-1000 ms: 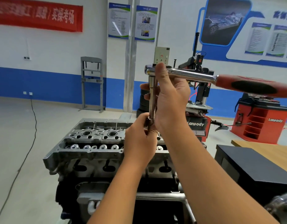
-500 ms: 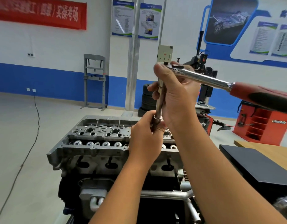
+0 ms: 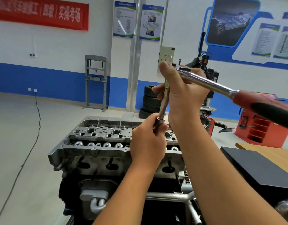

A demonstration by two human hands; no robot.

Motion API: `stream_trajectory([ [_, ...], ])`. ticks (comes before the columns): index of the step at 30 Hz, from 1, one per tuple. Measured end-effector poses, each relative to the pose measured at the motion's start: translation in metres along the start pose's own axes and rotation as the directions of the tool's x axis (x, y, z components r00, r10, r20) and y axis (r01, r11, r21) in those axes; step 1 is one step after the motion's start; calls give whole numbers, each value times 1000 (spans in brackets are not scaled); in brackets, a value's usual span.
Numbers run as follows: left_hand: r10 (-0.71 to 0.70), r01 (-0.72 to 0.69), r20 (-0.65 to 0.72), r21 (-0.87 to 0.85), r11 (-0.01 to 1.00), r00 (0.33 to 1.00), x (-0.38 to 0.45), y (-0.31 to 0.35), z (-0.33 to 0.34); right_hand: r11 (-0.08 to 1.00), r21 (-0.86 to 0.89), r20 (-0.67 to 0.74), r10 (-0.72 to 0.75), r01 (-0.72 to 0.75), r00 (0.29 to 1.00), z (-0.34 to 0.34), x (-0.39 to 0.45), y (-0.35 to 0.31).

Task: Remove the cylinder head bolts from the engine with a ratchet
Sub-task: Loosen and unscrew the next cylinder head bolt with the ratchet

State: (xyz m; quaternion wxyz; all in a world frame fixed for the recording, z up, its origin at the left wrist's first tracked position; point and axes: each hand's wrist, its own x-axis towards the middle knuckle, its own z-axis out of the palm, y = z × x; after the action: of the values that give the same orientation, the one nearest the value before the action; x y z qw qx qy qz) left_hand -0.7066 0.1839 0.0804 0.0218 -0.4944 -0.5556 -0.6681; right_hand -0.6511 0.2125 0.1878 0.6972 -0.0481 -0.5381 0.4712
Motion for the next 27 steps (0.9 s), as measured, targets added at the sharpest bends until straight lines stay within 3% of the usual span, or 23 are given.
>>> stream_trajectory([
  [3, 29, -19, 87, -114, 993, 996, 4, -3, -7, 999, -32, 36, -9, 11, 999, 0, 0, 0],
  [6, 7, 46, 268, -193, 980, 963, 10, -5, -18, 986, 61, 170, 142, -154, 975, -5, 4, -2],
  [9, -35, 78, 225, -182, 980, 974, 10, -5, -16, 942, 152, 275, 251, -300, 928, -12, 7, -8],
  [15, -44, 49, 47, -122, 991, 998, 4, -4, -3, 998, -60, 108, 7, -1, 994, -9, 4, -7],
  [19, -27, 41, 94, -153, 987, 995, 6, -5, -8, 985, -126, 64, -106, 113, 992, -6, 4, -5],
  [23, -5, 41, 241, -142, 989, 971, 8, -7, -15, 987, -42, 253, 159, -153, 954, -13, 10, -9],
  [25, -9, 34, 220, -109, 994, 975, 7, -6, -12, 960, 42, 281, 254, -277, 925, -18, 12, -12],
  [27, -17, 28, 148, -68, 997, 989, 6, -5, -7, 964, 44, 249, 245, -263, 937, -19, 12, -11],
])
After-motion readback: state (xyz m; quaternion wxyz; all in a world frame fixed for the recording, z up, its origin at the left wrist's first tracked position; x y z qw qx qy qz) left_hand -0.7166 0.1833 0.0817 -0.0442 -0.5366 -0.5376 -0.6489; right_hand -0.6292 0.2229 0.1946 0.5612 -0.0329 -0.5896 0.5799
